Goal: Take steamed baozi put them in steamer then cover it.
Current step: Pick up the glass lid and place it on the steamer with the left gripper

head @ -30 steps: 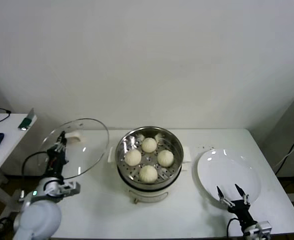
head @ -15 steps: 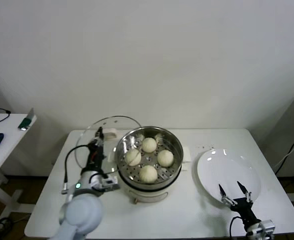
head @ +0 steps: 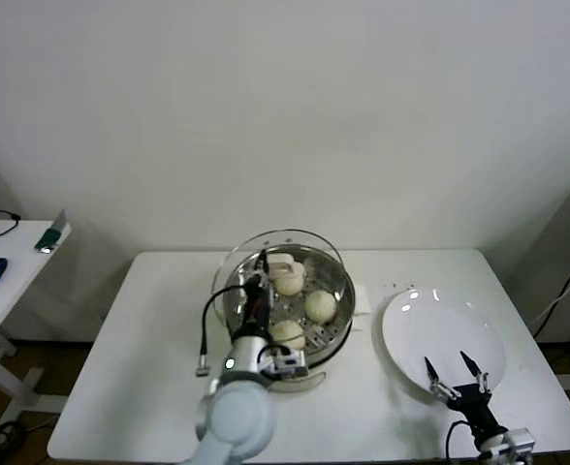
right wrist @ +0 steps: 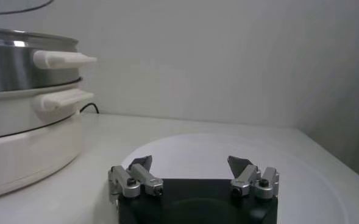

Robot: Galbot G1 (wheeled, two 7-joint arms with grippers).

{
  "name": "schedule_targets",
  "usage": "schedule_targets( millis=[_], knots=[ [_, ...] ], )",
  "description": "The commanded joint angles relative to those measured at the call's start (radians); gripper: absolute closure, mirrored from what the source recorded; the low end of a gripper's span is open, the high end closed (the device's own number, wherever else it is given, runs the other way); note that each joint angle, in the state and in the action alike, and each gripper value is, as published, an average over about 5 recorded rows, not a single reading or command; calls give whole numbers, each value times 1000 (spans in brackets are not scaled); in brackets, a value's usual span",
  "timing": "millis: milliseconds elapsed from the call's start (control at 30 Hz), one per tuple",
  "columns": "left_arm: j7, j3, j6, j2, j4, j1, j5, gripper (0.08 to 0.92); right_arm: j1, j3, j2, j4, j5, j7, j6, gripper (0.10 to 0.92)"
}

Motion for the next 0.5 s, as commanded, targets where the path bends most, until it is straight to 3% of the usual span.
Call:
schedule_targets(
  millis=[33,500],
  knots=[
    [-23,65,-12,-102,92,-17,101,861,-2,3,0,-4,1,-1,5,203],
    [-60,33,-23,-87,127,4,127,861,-7,10,9,-2,6,-3,12,203]
  ],
)
